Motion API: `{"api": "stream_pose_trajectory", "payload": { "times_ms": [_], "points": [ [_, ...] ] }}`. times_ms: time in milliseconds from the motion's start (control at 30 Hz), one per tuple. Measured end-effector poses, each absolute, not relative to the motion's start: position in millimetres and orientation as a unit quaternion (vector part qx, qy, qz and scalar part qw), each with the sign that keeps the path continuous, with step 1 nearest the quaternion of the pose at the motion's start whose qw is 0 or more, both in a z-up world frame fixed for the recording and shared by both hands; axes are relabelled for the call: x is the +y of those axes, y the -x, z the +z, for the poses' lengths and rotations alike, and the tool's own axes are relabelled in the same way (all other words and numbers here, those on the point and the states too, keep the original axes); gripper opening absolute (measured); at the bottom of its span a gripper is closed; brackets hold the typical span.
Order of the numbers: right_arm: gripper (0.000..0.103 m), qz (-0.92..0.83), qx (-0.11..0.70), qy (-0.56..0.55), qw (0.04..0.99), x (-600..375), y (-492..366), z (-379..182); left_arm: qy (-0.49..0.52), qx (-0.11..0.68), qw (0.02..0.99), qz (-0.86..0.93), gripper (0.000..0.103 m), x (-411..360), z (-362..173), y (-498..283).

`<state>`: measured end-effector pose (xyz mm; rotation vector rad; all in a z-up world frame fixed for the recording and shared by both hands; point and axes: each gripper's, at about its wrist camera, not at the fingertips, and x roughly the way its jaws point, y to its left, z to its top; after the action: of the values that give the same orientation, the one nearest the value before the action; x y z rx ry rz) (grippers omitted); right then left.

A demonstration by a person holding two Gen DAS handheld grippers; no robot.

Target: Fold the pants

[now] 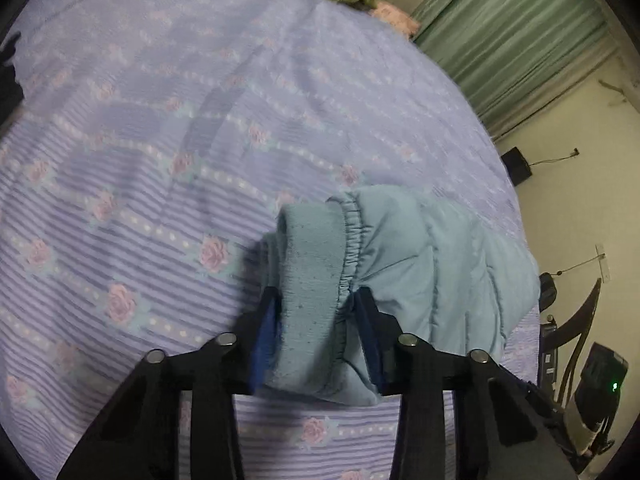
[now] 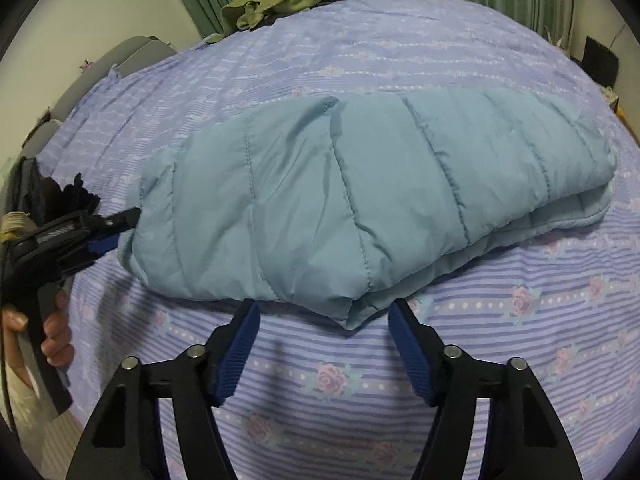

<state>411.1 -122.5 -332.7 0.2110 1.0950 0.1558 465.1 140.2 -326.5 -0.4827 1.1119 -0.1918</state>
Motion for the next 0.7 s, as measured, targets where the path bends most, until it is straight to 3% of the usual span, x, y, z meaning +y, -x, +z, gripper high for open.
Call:
{"api": "stream_pose_trajectory", "payload": {
  "times_ms": [33,100,167,567,667,700],
  "points": [
    [0.066,0.071,0.519,-0.103,0.845,-123.1,-412.7,-333.1,0.226,0.526,0.815,-0.084,0.029,139.5,-330.6,-468.1],
    [0.063,0.065,0.521,-0.110,0.844,-124.4,-414.5,-335.2,0.209,0.526,0.822,-0.062,0.013,139.5,-329.8,-469.1],
    [0.056,0.062,0.522,-0.114,0.843,-125.8,-415.0,-335.5,0.192,0.521,0.831,-0.048,0.012,139.2,-322.9,-470.6],
    [0.050,0.103,0.508,-0.129,0.845,-123.5,-430.4,-337.8,0.115,0.530,0.839,-0.042,0.012,130.7,-324.8,-484.6],
    [0.043,0.108,0.520,-0.151,0.834,-130.5,-438.2,-348.2,0.109,0.530,0.840,-0.039,0.012,126.3,-323.6,-484.1],
    [0.034,0.110,0.520,-0.155,0.833,-130.4,-437.8,-349.1,0.103,0.529,0.841,-0.038,0.012,124.2,-321.5,-482.2]
  ]
}}
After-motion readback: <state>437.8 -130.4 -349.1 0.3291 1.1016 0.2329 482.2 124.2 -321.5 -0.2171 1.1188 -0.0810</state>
